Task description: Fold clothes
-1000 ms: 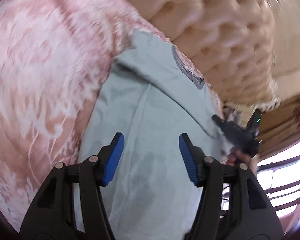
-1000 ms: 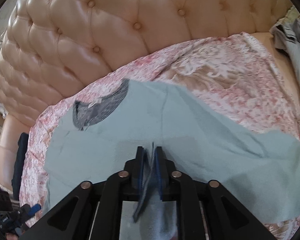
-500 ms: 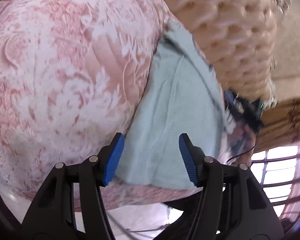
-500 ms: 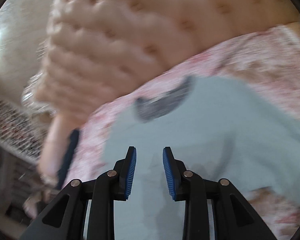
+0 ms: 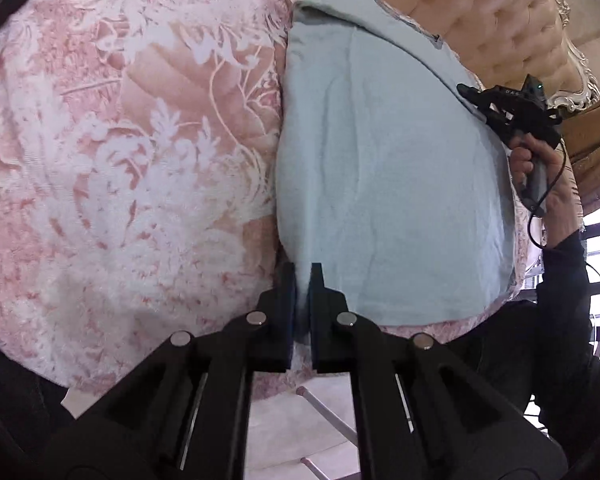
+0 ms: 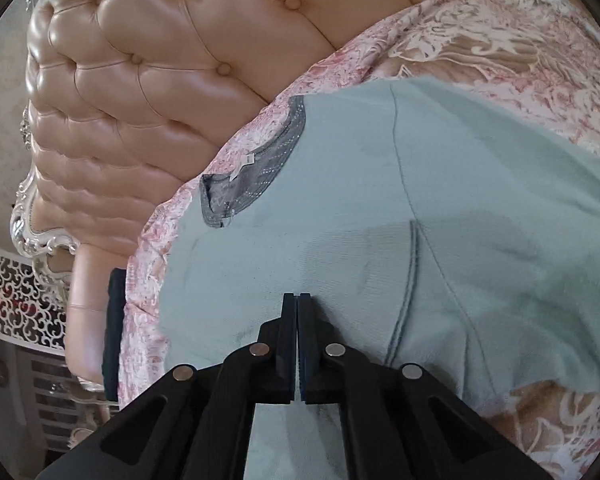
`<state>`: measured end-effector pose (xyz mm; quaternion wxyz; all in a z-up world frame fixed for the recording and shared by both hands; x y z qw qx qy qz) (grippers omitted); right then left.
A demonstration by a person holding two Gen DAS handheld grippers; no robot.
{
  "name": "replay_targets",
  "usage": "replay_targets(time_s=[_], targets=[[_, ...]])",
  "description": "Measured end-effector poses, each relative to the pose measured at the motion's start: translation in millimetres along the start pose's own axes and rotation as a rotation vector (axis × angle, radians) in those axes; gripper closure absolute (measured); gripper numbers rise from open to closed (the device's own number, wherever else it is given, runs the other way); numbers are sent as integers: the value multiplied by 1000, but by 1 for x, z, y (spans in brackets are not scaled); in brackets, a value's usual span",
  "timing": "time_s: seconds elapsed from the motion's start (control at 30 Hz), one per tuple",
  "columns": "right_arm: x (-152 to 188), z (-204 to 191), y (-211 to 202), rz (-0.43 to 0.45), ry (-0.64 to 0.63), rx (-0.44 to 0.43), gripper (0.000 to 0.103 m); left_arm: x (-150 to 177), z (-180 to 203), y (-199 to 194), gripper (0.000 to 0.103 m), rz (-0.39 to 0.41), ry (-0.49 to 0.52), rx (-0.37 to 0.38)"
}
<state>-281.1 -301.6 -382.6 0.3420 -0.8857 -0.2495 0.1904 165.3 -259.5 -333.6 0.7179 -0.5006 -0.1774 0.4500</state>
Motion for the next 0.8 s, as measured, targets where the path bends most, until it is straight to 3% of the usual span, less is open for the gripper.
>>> replay_targets(time_s=[0.5,0.67,0.73,0.77,0.8], targets=[[-1,-3,0,32,-69,67,103,11,-18,5,94,-29,-95,3],[-6,-12,-32,117,-77,28,95,18,-27,-7,89,-24,-143,-21],[-9,-15,-56,173,-83,-7,94,16,-25,-18,89,8,-106,-62],[-10,-16,-68,201,-87,-25,84,11,-20,-25,89,40,-68,-94],[-12,-18,-80,228,-90,-42,64,6,-15,-32,89,72,-31,-126]])
Point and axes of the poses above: each gripper's, at about its wrist camera, not at the fingertips, and y roughly the way its jaws point, z to its right, x to its underside, the point moved 8 cm from there along y, roughly the way its jaws point, and after that the axes turned 5 degrees about y, right-handed, at the moved point
